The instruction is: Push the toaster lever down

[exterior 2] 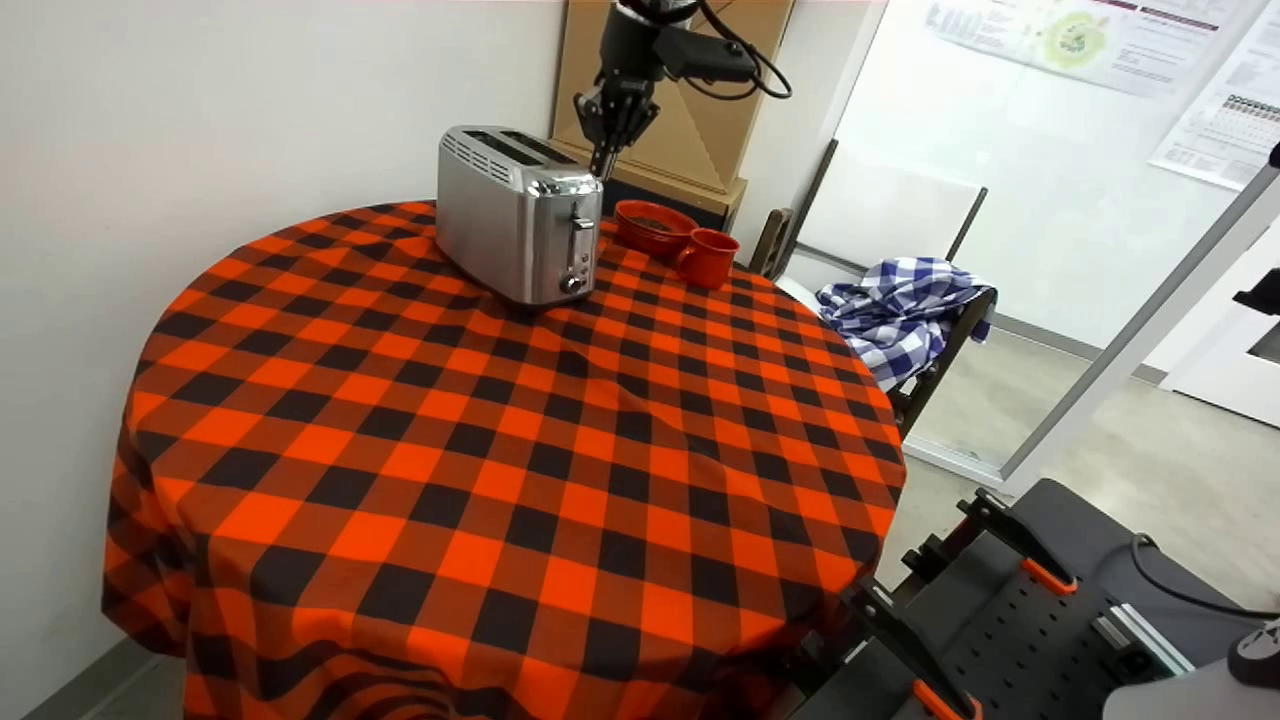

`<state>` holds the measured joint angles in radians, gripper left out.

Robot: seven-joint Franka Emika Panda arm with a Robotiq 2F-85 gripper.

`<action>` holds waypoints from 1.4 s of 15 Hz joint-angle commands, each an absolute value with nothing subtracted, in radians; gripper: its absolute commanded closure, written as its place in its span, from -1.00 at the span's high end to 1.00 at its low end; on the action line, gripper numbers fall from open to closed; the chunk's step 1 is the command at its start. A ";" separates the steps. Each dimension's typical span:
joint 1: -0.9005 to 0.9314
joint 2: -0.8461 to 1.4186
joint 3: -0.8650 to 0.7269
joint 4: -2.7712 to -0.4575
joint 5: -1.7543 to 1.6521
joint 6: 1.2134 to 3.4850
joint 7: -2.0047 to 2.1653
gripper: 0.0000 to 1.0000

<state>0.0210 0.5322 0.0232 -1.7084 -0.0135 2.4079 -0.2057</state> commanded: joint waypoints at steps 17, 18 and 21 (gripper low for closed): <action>0.076 0.679 -0.015 -1.636 -0.182 2.497 -0.083 -1.00; 0.076 0.691 -0.017 -1.628 -0.186 2.501 -0.084 -1.00; 0.074 0.727 -0.016 -1.597 -0.185 2.493 -0.089 -1.00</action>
